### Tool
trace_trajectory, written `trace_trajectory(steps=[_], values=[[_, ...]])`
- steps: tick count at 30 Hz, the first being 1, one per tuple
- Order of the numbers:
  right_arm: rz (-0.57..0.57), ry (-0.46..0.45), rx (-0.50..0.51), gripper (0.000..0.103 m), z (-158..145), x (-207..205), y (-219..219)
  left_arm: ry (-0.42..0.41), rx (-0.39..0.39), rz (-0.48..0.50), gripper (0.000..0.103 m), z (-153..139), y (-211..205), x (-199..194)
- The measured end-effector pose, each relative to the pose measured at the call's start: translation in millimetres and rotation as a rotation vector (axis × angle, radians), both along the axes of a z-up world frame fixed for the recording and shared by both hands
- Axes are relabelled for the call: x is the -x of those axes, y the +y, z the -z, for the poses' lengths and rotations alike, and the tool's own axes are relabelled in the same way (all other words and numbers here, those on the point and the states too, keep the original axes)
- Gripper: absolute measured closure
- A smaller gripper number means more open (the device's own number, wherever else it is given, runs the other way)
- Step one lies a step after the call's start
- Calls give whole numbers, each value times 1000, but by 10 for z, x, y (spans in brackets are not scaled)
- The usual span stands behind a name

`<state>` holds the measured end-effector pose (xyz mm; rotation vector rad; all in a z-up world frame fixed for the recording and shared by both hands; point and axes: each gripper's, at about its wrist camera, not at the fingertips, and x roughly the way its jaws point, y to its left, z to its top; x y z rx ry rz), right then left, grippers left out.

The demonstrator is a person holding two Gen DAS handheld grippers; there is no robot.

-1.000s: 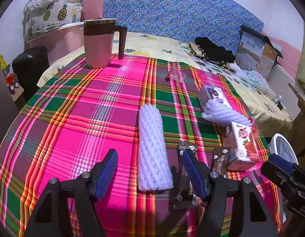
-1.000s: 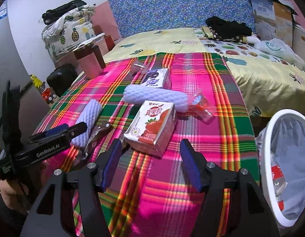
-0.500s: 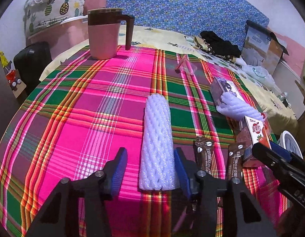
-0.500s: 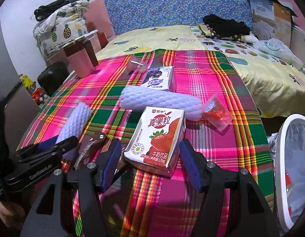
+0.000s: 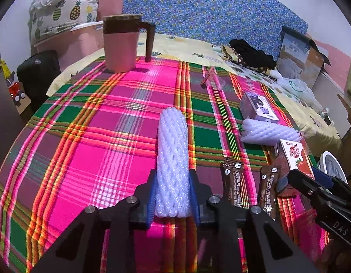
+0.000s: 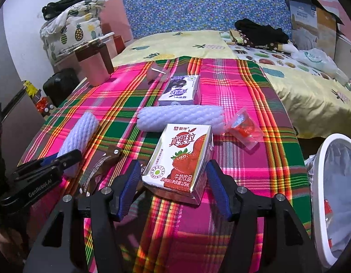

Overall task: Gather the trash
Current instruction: 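Grasp the white foam net with the left gripper, then grasp the strawberry milk carton with the right gripper while the left gripper holds the foam net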

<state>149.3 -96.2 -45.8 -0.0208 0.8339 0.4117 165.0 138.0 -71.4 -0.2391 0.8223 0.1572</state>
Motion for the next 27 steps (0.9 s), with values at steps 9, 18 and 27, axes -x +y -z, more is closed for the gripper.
trace_trajectory(steps=[9,18,27], values=[[-7,-1,-11,87,-15,33,-52,-12,-15,-3,77,-82,-100,157],[-9,14,-51,35,4,39,-56,-5,-5,-21,77,-71,-50,249],[-36,23,21,35,115,-6,178,3,8,-14,77,-24,-19,216]])
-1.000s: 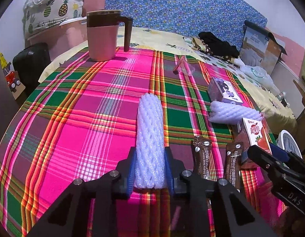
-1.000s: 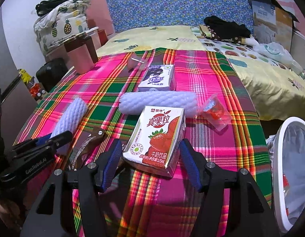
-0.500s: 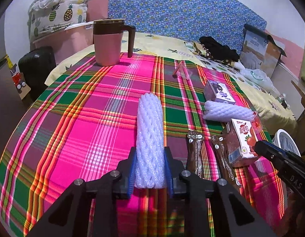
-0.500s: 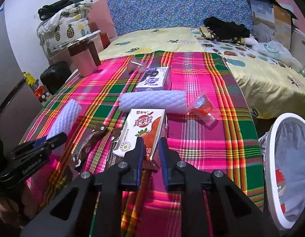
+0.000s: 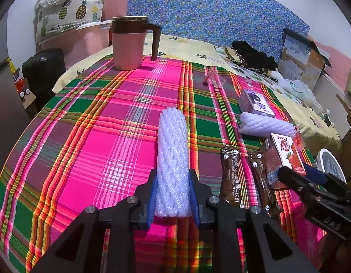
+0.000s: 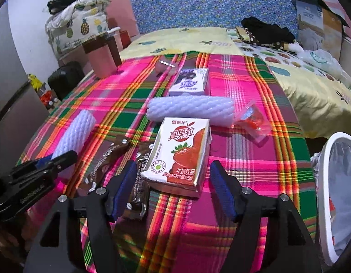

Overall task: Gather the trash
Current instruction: 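Grasp the strawberry milk carton with the right gripper while the left gripper holds the foam net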

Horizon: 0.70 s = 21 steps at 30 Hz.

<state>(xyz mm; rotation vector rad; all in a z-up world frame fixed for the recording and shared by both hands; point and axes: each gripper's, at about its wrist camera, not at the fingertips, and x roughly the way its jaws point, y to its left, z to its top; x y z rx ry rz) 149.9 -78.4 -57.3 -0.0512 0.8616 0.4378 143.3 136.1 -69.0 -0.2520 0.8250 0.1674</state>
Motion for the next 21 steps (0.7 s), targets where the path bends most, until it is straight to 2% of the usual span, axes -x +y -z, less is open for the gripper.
trace_trajectory(steps=[3,4,13,21], values=[[7,6,23,36,34,-18,18,1,0,5,77,12,-13,-9],[10,4,15,41,30,-21,6,1,0,7,77,15,-17,-9],[-5,-19,-7,42,-48,77,-94,-10,-18,4,77,-27,-77,31],[4,-46,-39,43,-167,186,-244,-41,-47,17,77,-195,-242,148]])
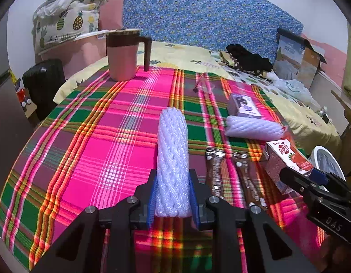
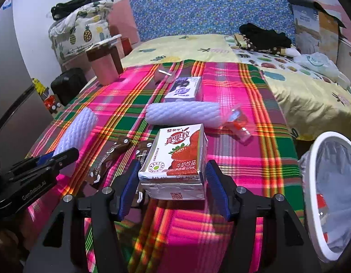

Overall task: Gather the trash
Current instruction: 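Grasp the strawberry milk carton with the right gripper while the left gripper holds the foam net, then carry the foam net and milk carton over the white bin and open both grippers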

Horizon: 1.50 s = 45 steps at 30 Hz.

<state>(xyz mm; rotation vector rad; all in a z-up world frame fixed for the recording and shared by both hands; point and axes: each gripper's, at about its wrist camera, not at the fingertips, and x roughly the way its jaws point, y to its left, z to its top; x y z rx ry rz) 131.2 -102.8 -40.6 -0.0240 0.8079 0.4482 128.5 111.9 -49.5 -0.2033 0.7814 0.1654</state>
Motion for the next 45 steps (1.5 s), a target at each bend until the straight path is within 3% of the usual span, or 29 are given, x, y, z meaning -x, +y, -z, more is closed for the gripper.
trace_trajectory(steps=[12,23,45], values=[[47,-48,-50,43,-160,123,-309,-42,-26,80,77,-247,-447,82],[130,-82,-63,43,-225,226,-696,-45,-29,189,77,-299,-958,42],[413,-52,-60,43,-87,444,-1794,-36,32,568,77,-273,-2443,-197]])
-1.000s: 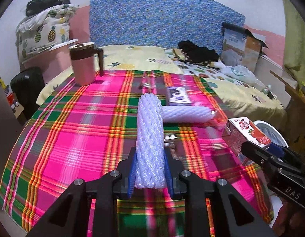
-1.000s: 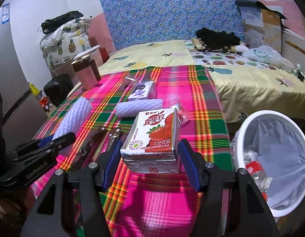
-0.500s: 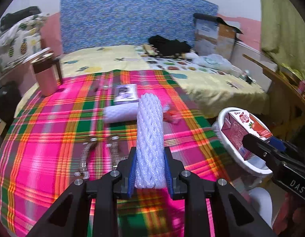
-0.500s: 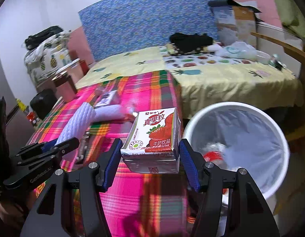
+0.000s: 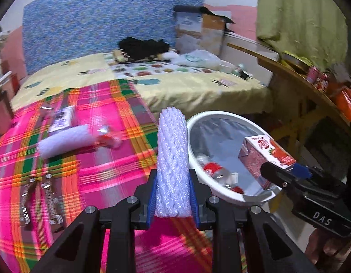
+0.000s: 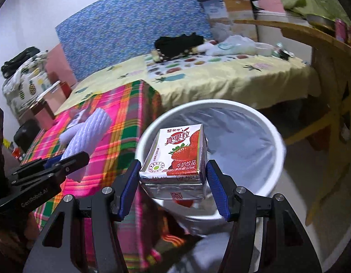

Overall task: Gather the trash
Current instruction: 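Carry the foam net and milk carton over the white bin and open both grippers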

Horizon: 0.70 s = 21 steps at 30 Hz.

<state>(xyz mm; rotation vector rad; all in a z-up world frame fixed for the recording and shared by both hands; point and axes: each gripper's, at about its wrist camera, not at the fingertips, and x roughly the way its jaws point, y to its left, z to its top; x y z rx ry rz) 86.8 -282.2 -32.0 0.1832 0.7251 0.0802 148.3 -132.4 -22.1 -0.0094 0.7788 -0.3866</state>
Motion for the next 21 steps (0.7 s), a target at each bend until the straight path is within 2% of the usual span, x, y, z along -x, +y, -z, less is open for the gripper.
trace_trajectory(steps=[7,21], values=[[39,36,-5,43,87,25,-186,44,18,88,77,114,-347,-100],[67,102,-23,42,214,-14,-387,110,34,179,77,317,-738,-324]])
